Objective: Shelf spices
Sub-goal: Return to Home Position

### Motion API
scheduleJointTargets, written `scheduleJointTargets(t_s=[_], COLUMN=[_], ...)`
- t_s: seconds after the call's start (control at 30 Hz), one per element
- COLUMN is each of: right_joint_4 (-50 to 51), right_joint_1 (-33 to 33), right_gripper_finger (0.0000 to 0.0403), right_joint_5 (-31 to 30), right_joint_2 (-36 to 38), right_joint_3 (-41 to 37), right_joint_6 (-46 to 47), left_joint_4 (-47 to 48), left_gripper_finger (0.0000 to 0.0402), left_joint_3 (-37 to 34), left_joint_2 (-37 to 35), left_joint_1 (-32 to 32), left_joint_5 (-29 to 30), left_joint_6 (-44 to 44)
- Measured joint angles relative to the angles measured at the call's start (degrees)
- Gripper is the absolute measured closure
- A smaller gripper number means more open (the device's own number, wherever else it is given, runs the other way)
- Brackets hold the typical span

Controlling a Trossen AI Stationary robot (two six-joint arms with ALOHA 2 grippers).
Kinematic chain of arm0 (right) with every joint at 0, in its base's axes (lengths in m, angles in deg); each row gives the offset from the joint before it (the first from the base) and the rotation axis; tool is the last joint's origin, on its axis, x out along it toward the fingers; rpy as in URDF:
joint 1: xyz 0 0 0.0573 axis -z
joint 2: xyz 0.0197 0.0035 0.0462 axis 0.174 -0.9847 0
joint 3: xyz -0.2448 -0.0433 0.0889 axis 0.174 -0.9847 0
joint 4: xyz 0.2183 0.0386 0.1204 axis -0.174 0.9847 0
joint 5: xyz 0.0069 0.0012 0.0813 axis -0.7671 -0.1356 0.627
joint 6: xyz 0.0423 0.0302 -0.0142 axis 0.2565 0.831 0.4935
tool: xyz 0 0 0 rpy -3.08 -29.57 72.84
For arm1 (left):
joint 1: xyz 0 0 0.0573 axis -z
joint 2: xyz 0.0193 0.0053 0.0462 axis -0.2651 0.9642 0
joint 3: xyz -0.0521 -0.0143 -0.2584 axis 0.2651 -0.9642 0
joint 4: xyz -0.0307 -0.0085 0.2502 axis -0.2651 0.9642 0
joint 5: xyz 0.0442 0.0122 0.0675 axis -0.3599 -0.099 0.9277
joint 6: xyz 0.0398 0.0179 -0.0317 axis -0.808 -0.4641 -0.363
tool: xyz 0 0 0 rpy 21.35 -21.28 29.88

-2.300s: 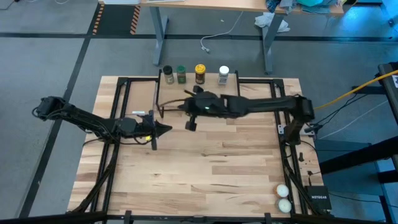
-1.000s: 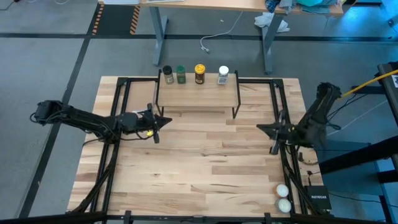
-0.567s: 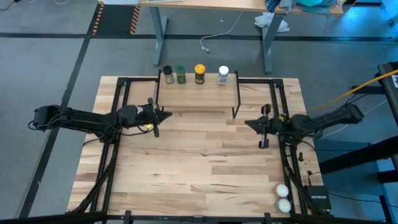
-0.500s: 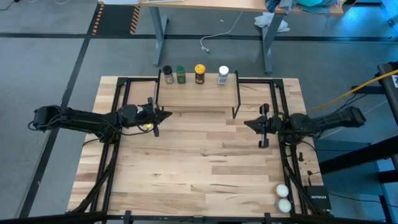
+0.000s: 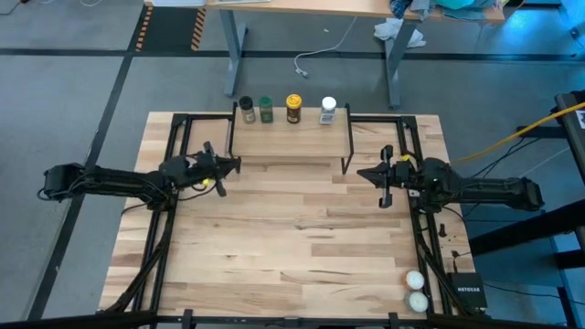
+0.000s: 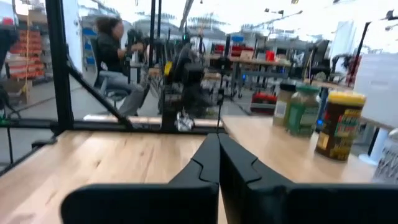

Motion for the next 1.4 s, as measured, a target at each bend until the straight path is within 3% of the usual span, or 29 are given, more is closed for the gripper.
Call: scheduleJointTargets(t_s=[0.2,0.47,0.83,1.4], right_joint_4=[5.25,18.51,24.86,25.63], right_joint_1=[0.0,0.0,-0.02,-0.02], right_gripper_finger=[0.0403,0.0403,0.0403,0.0403], right_joint_5=[-1.95,-4.96,-4.56,-4.55], right_joint_2=[6.34,21.56,21.53,21.56], right_joint_3=[0.0,0.04,0.35,0.35], right_joint_6=[-1.4,-1.52,-1.28,-1.67], left_joint_4=[6.59,13.92,22.95,45.3], left_gripper_finger=[0.0402,0.0402,0.0402,0.0402], left_joint_3=[-1.77,-1.77,-1.78,-1.79], left_joint_2=[-5.68,-10.55,-20.66,-45.93], left_joint_1=[0.07,-0.07,-0.07,-0.07], left_joint_5=[-1.27,-1.28,-1.27,-0.25], left_joint_6=[-3.4,-3.8,-4.84,-5.09])
